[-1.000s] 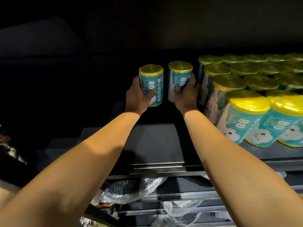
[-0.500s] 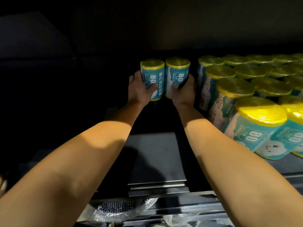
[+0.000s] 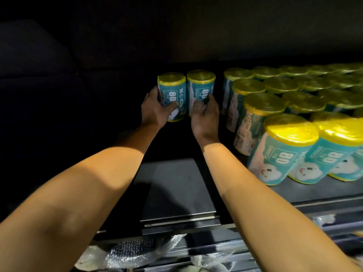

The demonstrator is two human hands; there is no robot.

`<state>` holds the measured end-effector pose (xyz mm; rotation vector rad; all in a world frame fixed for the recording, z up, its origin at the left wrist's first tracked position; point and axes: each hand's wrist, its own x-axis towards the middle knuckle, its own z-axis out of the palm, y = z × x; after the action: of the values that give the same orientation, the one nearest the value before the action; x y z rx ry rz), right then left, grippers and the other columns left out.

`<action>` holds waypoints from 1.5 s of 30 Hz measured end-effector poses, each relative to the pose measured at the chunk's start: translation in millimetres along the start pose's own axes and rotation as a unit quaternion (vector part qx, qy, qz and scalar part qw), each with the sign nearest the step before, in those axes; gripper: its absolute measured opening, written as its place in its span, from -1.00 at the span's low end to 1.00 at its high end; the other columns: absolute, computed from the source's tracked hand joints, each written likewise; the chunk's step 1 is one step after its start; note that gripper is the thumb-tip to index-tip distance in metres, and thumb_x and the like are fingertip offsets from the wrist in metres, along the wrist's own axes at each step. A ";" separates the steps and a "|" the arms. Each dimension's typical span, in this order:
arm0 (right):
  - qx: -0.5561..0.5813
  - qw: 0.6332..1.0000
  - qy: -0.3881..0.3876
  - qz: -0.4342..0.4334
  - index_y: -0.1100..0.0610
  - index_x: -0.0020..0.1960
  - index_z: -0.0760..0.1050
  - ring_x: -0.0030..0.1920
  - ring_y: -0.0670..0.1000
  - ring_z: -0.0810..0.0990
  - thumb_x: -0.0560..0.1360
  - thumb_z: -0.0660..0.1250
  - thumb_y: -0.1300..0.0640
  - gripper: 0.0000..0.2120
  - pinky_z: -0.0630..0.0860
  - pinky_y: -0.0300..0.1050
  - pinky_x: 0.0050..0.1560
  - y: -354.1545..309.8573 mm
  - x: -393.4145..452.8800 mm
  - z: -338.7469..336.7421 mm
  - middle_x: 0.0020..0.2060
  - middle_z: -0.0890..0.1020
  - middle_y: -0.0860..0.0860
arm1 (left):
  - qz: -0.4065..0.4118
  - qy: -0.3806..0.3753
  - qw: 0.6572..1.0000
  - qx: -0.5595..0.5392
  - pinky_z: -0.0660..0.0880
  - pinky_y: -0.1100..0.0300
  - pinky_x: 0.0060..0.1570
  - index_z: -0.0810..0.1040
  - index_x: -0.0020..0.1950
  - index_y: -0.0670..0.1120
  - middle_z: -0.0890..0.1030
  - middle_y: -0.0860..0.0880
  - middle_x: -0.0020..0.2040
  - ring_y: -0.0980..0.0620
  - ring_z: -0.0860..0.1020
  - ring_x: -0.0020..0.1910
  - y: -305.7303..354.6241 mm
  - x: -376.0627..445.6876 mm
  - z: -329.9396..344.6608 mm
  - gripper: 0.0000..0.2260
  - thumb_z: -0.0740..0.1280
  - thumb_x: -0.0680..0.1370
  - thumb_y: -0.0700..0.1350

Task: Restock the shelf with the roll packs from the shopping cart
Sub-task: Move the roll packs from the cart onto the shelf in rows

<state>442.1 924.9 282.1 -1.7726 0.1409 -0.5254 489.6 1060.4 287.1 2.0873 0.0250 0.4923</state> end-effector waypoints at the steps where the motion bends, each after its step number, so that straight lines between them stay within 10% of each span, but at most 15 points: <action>1: 0.013 1.000 -0.008 0.007 0.17 0.61 0.14 0.53 0.09 0.24 0.68 0.16 0.04 -0.45 0.14 -0.21 0.43 -0.5 0.9 -2.7 0.54 0.26 0.15 | 0.000 -0.003 1.000 -0.004 0.58 -0.04 0.17 0.46 0.38 0.02 0.59 -0.05 0.24 -0.03 0.60 0.17 -1.3 1.8 2.2 -0.17 0.38 0.16 0.34; 13: 0.067 0.990 -0.083 0.094 -0.10 0.65 -0.17 0.61 0.05 0.07 0.68 0.07 -0.18 -0.35 0.05 -0.02 0.54 -14.1 3.3 -19.3 0.64 -0.02 -0.01 | 0.010 0.002 0.999 0.035 0.37 0.33 0.08 0.45 0.40 -0.05 0.58 -0.05 0.28 0.01 0.55 0.24 21.3 -5.6 23.1 -0.46 0.51 0.46 -0.01; 22: 0.051 0.989 -0.091 0.107 -0.10 0.65 -0.05 0.58 0.08 0.18 0.67 0.12 -0.16 -0.38 0.17 -0.02 0.48 -23.5 -13.7 -35.3 0.62 0.13 0.01 | -0.079 -0.083 0.993 0.031 0.32 0.11 0.43 0.02 0.64 -0.09 0.33 -0.11 0.55 -0.09 0.34 0.49 31.8 -10.7 -5.6 -0.09 0.47 0.47 0.13; 35: -0.133 0.987 -0.082 0.032 0.21 0.48 0.31 0.46 0.16 0.31 0.63 0.22 -0.07 -0.48 0.28 0.00 0.36 -60.5 -118.9 -100.7 0.44 0.39 0.16 | -0.006 -0.044 0.998 0.034 0.32 0.36 -0.02 0.39 0.51 -0.03 0.56 0.03 0.17 0.06 0.54 0.15 67.7 -163.3 -55.5 -0.50 0.36 0.59 0.03; 45: -0.136 0.987 -0.079 -0.016 0.00 0.56 0.26 0.50 -0.04 0.27 0.61 0.24 -0.08 -0.46 0.30 0.04 0.47 -53.5 -201.0 -191.0 0.46 0.34 -0.11 | 0.078 -0.089 0.993 0.015 0.23 0.36 0.28 0.41 0.50 0.01 0.45 0.08 0.46 0.20 0.39 0.39 99.9 -272.2 -54.4 -0.52 0.35 0.59 0.03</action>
<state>173.5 842.8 311.5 -2.0789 0.0768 -0.4008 202.9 993.2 303.1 2.1649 -0.2389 0.3984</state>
